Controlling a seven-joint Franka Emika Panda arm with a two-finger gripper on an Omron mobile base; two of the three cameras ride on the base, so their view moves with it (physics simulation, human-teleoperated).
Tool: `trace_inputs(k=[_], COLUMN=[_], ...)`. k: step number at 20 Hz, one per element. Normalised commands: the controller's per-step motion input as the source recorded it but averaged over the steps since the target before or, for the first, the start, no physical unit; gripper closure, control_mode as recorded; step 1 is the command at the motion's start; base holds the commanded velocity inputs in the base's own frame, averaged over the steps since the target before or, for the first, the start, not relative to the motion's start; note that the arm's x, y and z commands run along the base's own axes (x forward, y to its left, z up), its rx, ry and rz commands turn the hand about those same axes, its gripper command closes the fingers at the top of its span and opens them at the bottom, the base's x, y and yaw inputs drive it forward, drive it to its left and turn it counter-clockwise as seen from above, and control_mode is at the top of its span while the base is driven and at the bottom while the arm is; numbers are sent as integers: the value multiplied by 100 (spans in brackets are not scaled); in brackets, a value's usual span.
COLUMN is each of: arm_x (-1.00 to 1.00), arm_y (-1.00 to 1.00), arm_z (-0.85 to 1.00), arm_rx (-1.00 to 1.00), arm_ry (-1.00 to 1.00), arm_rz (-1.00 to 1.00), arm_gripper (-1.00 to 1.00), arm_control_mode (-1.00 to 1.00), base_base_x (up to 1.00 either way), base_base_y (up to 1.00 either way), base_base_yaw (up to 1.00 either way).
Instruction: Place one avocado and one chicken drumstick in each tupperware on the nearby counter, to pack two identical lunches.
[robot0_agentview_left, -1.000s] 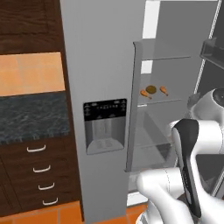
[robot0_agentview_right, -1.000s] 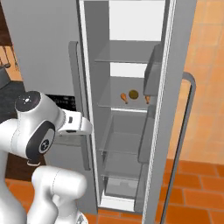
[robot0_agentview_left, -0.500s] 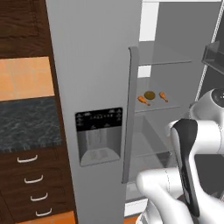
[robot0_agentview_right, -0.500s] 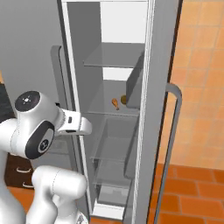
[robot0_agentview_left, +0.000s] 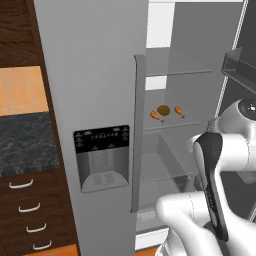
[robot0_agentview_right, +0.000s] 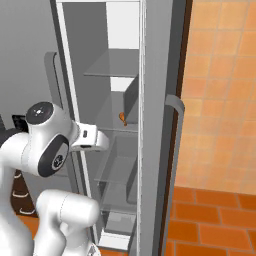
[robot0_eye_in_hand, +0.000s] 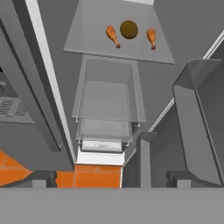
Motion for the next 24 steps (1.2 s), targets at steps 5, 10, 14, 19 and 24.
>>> trace_inputs(k=[5,10,14,19,24], arm_x=[89,97,100,88,69], arm_y=[0,0,0,-2,-5], arm_z=[-15,-18,-16,-20,-18], arm_rx=[0,3,12,7,0], arm_ry=[0,2,5,2,0], arm_rz=[0,0,0,0,0], arm_gripper=[-100,-100,-100,-100,-100], arm_control_mode=[-100,-100,-100,-100,-100], base_base_x=[0,0,0,0,0], base_base_y=[0,0,0,0,0], base_base_yaw=[0,0,0,0,0])
